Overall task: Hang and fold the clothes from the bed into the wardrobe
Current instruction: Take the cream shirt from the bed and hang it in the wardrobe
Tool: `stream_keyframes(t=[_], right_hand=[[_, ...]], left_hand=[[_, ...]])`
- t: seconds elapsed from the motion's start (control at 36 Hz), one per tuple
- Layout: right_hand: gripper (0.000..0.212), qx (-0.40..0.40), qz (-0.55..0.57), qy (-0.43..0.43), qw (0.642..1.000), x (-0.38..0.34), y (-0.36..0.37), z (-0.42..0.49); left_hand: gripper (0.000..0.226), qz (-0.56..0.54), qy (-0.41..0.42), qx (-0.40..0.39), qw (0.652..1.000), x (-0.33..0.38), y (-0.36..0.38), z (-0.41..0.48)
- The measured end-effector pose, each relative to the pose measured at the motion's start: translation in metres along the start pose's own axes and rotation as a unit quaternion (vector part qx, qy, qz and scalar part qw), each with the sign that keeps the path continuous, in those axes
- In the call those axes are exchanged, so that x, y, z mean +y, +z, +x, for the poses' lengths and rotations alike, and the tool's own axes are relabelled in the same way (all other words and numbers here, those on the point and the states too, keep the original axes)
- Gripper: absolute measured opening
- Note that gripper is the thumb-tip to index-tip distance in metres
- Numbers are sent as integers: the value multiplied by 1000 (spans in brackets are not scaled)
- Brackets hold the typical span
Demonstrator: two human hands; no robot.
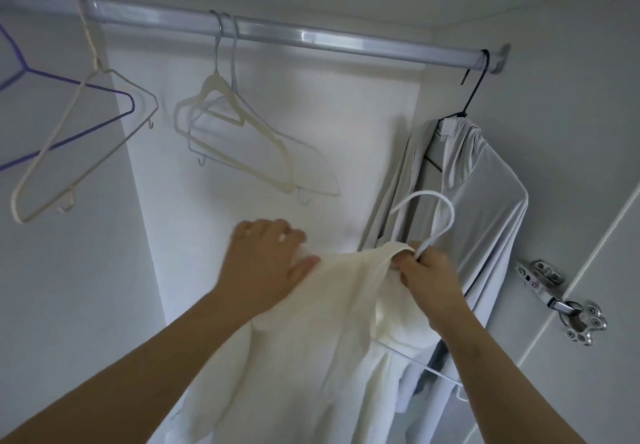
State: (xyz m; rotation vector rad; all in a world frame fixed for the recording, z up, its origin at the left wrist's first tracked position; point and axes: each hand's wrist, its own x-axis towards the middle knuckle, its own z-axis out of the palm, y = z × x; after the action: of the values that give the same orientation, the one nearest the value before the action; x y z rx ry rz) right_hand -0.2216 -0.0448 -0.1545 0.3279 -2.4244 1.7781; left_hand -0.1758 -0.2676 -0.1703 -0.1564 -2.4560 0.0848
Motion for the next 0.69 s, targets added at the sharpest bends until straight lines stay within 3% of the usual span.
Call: stream_keyframes(t=[0.08, 0.17, 0.22, 0.28, 0.36, 0.39, 0.53, 0.69], right_hand=[[25, -30, 25, -3, 999, 2, 10, 1], [31, -82, 76, 15, 994, -1, 5, 1], [26, -161, 96, 39, 981, -5, -2, 2], [16, -275, 73, 44, 958, -5, -13, 5], [60, -389, 78, 75, 915, 2, -35, 12], [63, -397, 81, 91, 910, 4, -40, 13], [30, -434, -28, 144, 889, 19, -42, 20], [36, -532, -51, 163, 829, 20, -22, 15]], left_hand=[[74, -86, 36, -75, 993, 25, 2, 2], [82, -120, -11, -69, 990, 23, 0, 5], [82, -131, -34, -48, 990, 18, -5, 7], [75, -161, -49, -44, 985, 11, -12, 8], [50, -268, -85, -48, 959, -3, -30, 13], [47, -283, -93, -44, 953, -9, -35, 16], [43, -326, -105, -1, 940, -30, -55, 28], [21, -345, -122, 31, 930, -44, -75, 39]])
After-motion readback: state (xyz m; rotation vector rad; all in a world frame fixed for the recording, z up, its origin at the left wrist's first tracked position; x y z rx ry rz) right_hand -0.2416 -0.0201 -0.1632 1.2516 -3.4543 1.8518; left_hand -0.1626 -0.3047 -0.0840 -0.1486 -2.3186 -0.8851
